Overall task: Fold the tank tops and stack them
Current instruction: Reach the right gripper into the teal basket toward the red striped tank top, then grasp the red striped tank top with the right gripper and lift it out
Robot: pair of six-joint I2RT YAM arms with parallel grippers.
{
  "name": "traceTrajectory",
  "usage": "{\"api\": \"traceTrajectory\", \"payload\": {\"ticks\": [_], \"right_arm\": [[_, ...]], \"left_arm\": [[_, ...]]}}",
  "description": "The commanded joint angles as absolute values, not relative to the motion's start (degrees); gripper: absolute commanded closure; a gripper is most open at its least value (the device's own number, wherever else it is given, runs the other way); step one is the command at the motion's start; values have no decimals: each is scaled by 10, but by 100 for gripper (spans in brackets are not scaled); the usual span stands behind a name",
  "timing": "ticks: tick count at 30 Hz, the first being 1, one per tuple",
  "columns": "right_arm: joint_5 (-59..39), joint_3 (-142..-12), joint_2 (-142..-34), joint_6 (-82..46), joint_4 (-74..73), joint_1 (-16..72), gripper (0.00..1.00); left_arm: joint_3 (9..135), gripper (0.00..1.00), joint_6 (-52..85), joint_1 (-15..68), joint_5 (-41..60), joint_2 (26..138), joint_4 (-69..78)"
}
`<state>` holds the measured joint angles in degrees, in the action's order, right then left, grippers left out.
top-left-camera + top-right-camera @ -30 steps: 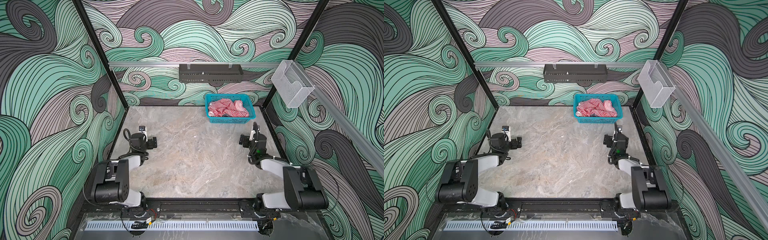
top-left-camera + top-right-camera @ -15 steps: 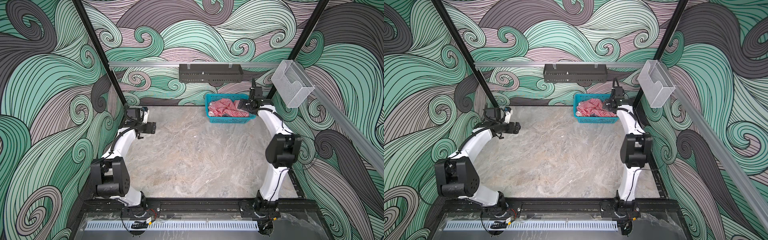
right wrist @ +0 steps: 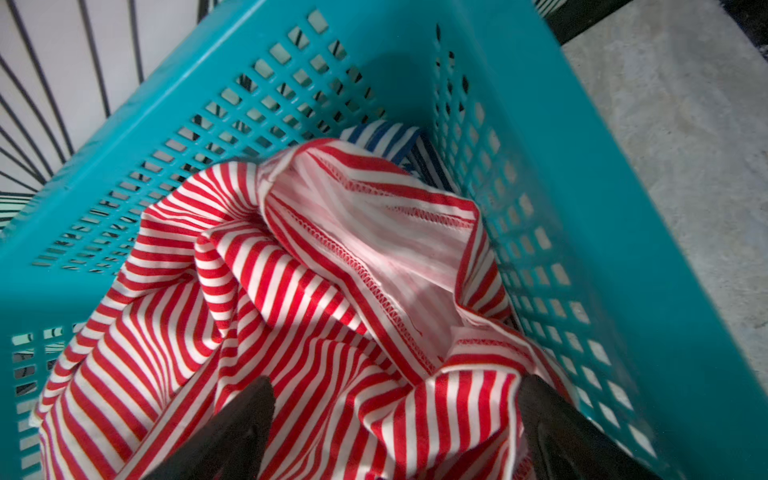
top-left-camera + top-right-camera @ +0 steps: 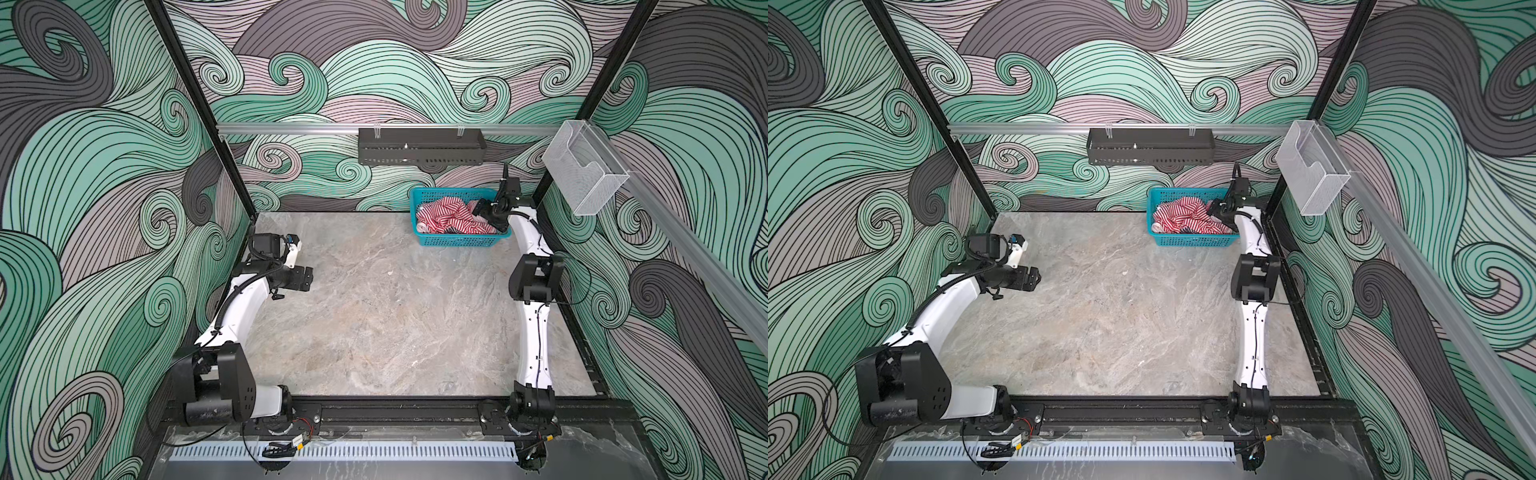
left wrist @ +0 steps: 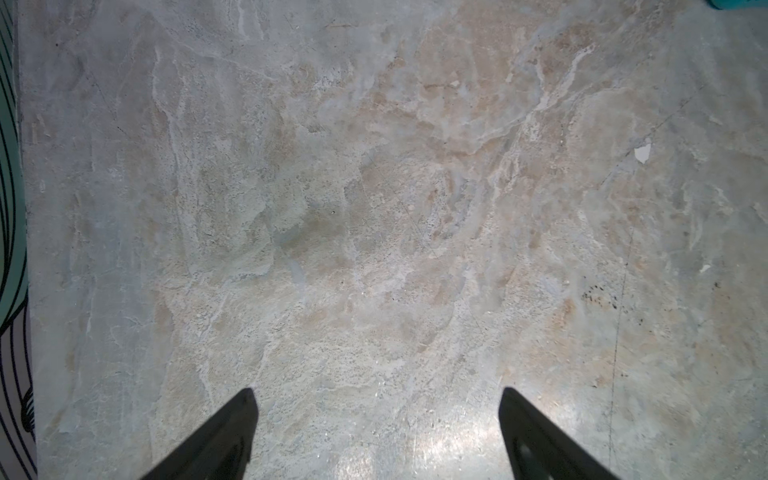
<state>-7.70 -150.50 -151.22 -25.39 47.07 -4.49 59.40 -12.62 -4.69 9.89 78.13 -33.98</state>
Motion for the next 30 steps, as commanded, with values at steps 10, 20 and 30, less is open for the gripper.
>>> {"api": "traceTrajectory", "payload": {"ticks": [10,20,30], "right_arm": [[-128,-1544,-1572,-254,488,-29,13],[-131,-1515,-1522,-245,481,-19,100],[-177,-1288,-1294,-295,332,-16,100]], "left_arm": [[588,7,-111,-43,92,772,-360],[582,7,-101,-42,85,772,-354],[615,7,-87,-42,101,808,-364]]}}
